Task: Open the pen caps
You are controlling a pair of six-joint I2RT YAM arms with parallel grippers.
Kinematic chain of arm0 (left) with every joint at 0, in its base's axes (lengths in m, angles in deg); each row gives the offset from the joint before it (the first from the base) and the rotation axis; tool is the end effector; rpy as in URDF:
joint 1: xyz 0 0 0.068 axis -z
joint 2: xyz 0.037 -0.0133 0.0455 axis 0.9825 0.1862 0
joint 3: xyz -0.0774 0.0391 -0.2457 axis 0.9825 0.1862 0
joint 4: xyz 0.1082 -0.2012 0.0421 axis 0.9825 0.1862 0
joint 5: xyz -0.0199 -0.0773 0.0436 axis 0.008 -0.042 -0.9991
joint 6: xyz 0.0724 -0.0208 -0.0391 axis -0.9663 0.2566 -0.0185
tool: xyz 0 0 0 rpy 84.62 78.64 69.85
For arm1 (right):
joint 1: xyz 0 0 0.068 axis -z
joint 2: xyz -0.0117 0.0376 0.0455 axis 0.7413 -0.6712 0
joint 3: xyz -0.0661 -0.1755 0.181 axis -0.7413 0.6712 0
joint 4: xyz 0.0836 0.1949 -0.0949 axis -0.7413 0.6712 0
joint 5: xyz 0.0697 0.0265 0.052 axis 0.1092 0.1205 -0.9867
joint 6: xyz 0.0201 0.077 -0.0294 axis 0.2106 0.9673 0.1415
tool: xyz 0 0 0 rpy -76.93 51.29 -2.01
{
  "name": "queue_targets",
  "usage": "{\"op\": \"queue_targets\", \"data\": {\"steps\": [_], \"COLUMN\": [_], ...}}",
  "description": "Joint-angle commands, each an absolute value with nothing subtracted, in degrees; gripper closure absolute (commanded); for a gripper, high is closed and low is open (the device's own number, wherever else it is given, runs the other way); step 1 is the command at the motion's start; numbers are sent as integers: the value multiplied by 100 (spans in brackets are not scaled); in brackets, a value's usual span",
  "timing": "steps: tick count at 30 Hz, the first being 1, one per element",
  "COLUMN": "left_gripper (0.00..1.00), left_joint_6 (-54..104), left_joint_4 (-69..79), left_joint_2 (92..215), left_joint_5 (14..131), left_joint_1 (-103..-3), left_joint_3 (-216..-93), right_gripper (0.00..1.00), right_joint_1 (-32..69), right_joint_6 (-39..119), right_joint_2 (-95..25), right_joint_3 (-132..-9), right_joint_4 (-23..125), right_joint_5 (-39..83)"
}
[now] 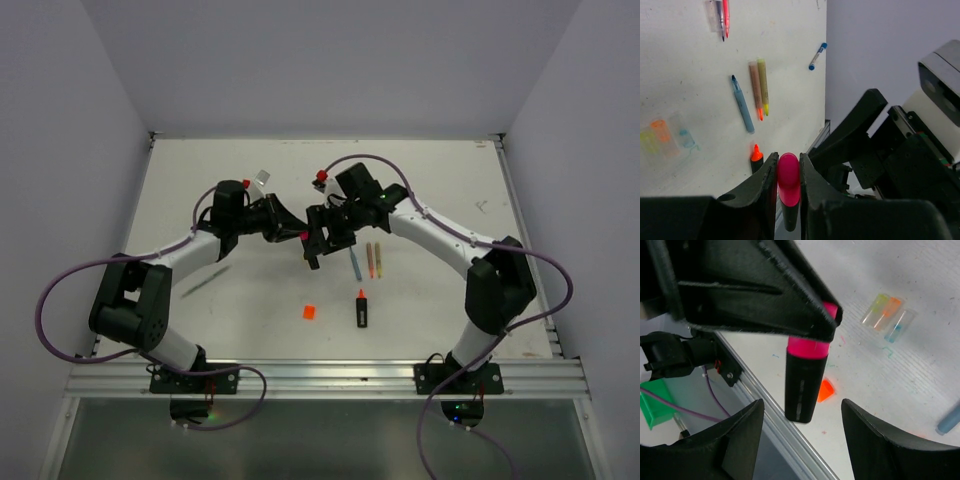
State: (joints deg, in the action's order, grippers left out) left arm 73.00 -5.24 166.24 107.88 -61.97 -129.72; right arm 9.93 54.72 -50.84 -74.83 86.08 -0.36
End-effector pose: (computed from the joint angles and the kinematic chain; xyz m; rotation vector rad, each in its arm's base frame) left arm 0.2952 -0.1457 0.2071 -0.3172 2.3095 -1.5424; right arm 0.2580 0.2481 0.2476 -0.6133 2.5726 1.0509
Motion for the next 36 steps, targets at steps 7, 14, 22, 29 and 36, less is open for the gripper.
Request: {"op": "queue_targets", "data": {"steps": [7,14,22,29,36], "left_gripper": [100,100,100,100,100], "left_joint_6": [7917,7953,7599,8401,7899], "left_joint_4": [-890,31,-705,-2665,-2207], "left_joint_2": [16628,16786,16865,16980,16777], "left_joint_5": [11245,10859,10591,11429,11376], "left_joint_1": [-6213,-6213,-6265,-6406,-6494], "left_joint_3": [-13182,-13356,-13790,-13007,-12892], "right_gripper": [49,100,100,100,100], "right_joint_1": [776,66,-270,476,811], "right_joint_6": [5354,5285,5310,6863,8105], "right_joint_2": [-5695,-5774,-5160,-4289,-4473], "right_joint_3": [-7968,-8362,-7235,-5684,-5341], "right_joint_4": [8580,9402,8876,6508,4591], "right_joint_5": [388,2869,1676,-980,-2573]}}
